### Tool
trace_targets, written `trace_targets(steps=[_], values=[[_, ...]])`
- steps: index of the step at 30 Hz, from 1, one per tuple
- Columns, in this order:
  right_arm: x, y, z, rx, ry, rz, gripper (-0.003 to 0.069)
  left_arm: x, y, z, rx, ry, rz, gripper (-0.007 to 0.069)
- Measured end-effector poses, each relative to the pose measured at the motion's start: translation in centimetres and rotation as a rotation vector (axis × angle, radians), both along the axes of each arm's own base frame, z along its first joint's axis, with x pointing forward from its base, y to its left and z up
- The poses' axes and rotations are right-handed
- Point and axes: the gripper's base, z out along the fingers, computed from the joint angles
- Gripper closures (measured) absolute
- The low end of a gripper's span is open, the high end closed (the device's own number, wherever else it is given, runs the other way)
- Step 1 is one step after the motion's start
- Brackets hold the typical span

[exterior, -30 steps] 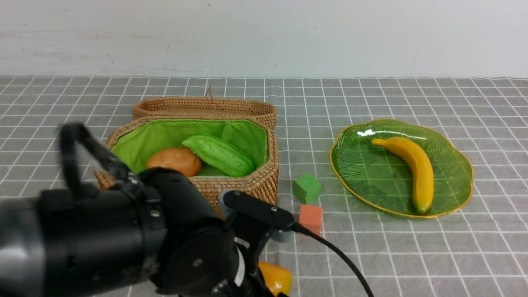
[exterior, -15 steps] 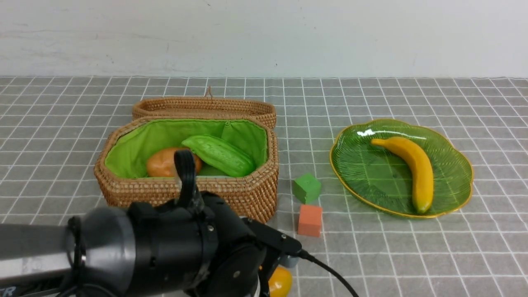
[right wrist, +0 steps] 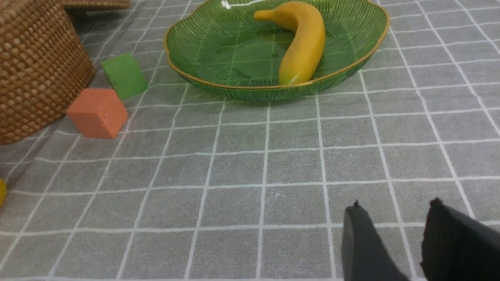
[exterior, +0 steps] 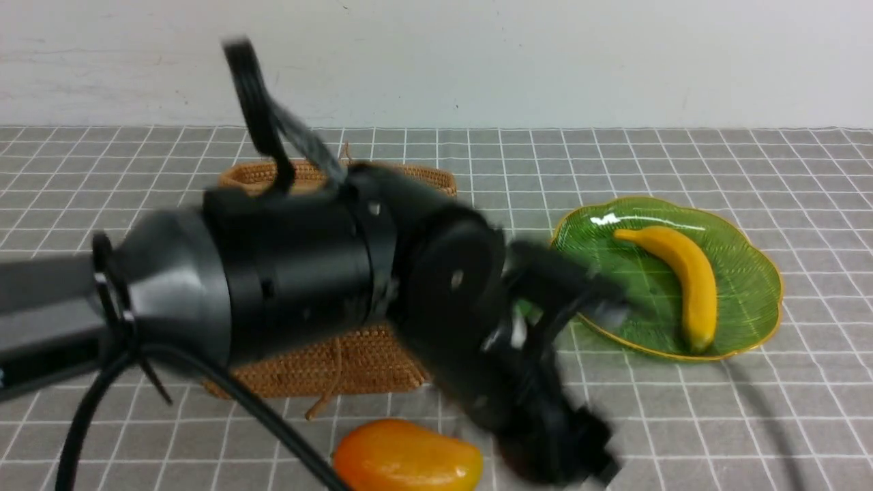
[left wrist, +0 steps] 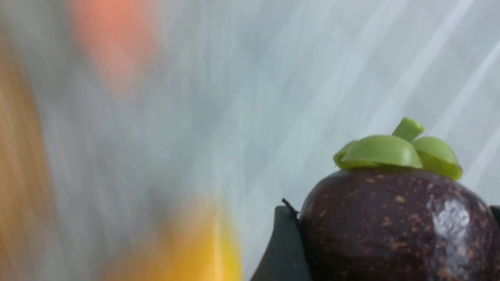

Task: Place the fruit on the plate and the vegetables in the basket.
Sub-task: Grab a mangosteen with your left arm and put it on the plate on the right

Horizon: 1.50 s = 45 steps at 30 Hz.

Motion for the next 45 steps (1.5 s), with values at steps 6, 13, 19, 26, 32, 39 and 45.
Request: trace_targets(steps=[6,13,19,26,32,39,45], values=[[0.0,0.0,0.0,0.000,0.000,0.000,0.0419,4.8,-5.0,2.5,-0.287,-0.433,-0.043,0.0061],[0.0,0.0,0.0,0.000,-0.001,0.000,0.0419,11.7,-9.5,-1.7,-0.321,-0.356,0.055,0.0061],[0.0,0.0,0.0,0.000,-0.001,0.000,0.0419,17.0,-9.1,-5.1,-0.369,-0.276,0.211,0.0061],[0.0,0.0,0.0,0.000,-0.001,0.000,0.0419,18.0,-9.2,-8.1,-0.395,-0.176,0.305,0.0061],[0.0,0.0,0.0,0.000,-0.001,0.000,0.0419,17.9,-9.2,-8.1,-0.394,-0.166,0.310,0.0057],[0.0,0.0,0.0,0.000,-0.001,0.000,0.0419,17.0,-8.4,-5.4,-0.336,-0.152,0.287,-0.0046],[0.0,0.0,0.0,0.000,-0.001,0.000,0.0419,15.6,-6.2,-0.8,-0.170,-0.228,0.237,-0.0027]])
